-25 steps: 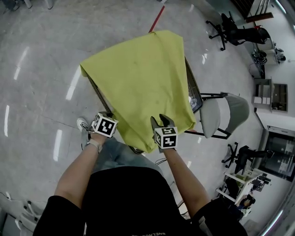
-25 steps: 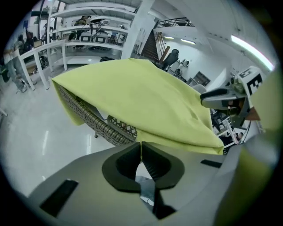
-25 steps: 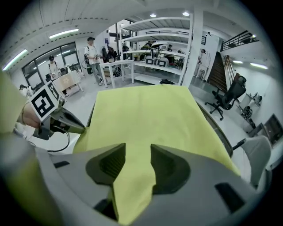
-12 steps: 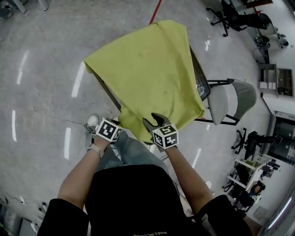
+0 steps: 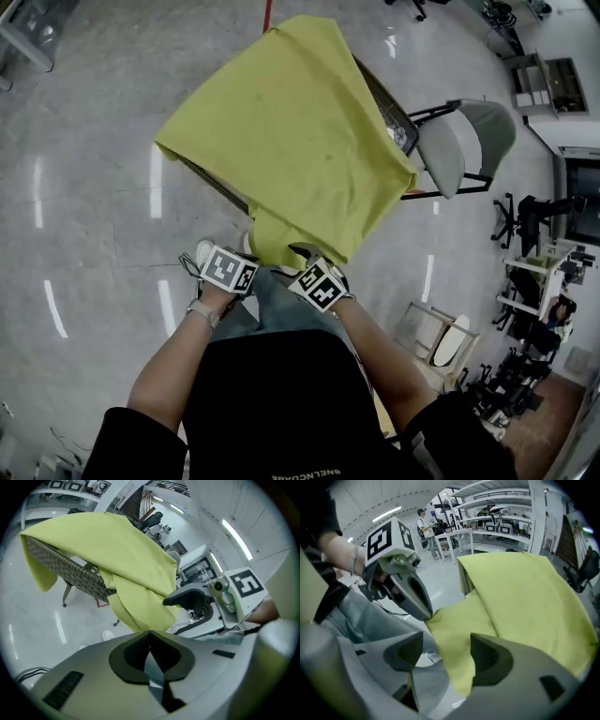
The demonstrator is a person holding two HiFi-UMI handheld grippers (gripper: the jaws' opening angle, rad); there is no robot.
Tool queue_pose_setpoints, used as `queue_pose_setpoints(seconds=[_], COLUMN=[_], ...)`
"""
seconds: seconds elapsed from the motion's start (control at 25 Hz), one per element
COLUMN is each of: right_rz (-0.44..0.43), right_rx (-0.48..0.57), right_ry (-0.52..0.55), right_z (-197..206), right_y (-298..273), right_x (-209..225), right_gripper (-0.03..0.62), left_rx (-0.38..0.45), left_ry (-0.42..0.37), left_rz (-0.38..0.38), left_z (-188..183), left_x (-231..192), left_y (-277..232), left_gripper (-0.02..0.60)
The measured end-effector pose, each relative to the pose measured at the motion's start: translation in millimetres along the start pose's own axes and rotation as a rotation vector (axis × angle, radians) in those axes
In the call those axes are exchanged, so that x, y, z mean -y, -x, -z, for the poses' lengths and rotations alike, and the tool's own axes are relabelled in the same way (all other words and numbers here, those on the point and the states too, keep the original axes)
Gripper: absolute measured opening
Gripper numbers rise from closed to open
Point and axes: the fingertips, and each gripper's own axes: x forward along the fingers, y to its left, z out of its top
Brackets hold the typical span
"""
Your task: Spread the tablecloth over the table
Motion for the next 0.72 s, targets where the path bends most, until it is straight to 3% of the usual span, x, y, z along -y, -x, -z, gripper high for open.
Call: queue_pose_setpoints(seconds=[0.12,0.28,0.44,0.56,0.72], right_rz=[0.081,0.123,0.207,0.251,0.284], right_rx=[-0.021,0.009,0.025,0.014,-0.01], right_ry=[-0.036,-0.156,-0.219,-0.347,-0.479], right_z=[7,20,35,57,100], right_y=[-2,-2,-3,-5,9], right_x=[-3,-13,-33,-35,-25], right_gripper=[0.297,0.197,0.03,0.015,0.015], left_rx=[-0.049,-0.121,-0.192,-0.266,-0.312], left_ry=[-0.02,-0.123,-0.326,-0.505,-0.568], left_rz=[0.095,0.143,0.103,0.052,-0.006], left_z=[9,21,29,32,37], left_x=[19,40,47,37,25], left_y=[8,5,2,-2,-7], left_gripper=[0.015,0.015,0.017,0.017,0.018])
